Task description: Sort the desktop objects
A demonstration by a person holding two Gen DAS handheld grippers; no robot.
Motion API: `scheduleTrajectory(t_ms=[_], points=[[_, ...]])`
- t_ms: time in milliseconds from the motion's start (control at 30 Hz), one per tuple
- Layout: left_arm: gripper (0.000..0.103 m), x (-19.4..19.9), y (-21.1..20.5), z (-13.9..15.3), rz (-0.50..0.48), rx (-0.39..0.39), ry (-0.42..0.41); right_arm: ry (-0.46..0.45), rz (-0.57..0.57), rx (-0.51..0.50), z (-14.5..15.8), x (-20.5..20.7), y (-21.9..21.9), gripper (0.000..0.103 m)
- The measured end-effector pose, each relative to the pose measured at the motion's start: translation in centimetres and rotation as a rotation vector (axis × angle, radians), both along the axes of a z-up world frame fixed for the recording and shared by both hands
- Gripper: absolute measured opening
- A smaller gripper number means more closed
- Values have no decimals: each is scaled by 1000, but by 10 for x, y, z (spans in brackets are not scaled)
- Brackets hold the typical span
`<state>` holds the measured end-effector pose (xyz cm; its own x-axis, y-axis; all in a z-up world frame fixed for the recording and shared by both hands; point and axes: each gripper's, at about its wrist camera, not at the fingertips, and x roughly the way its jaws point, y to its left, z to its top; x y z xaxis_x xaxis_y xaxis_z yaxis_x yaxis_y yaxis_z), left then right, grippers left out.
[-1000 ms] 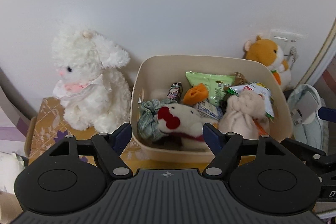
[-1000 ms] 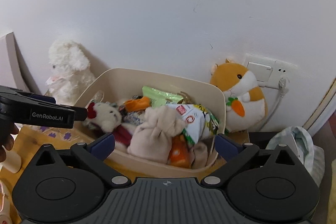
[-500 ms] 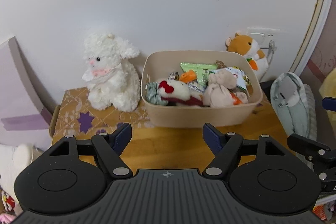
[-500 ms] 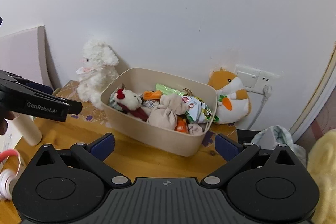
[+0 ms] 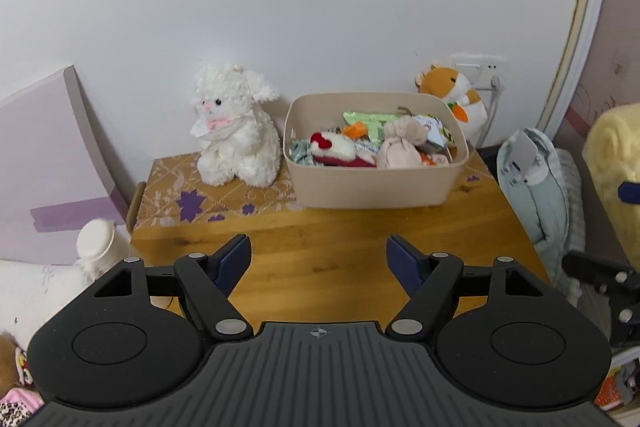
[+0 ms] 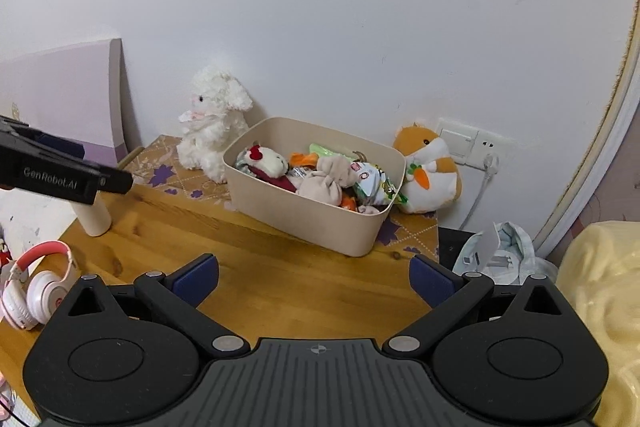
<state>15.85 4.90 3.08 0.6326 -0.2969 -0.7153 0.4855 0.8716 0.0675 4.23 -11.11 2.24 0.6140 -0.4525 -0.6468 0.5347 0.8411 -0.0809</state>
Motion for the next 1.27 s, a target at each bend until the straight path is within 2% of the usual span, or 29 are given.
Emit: scheduleTrajectory(t_ms=[267,400,600,1000,1267], points=[[76,-51,22,8,-33,-41,1,-18,-32,30,8,-39,24,103],[76,-73,30,7,-44,-36,35,-12,-49,38,8,-57,34,103],[76,-102,39,17,-68,-42,26,-13,-97,31,12,-80,45,103],[76,-135,42,33,-107,-24,35,-57,-133,76,26,-105,56,103],[76,-129,49,34,-77,-49,53,-34,-106,108,22,-98,58,103]])
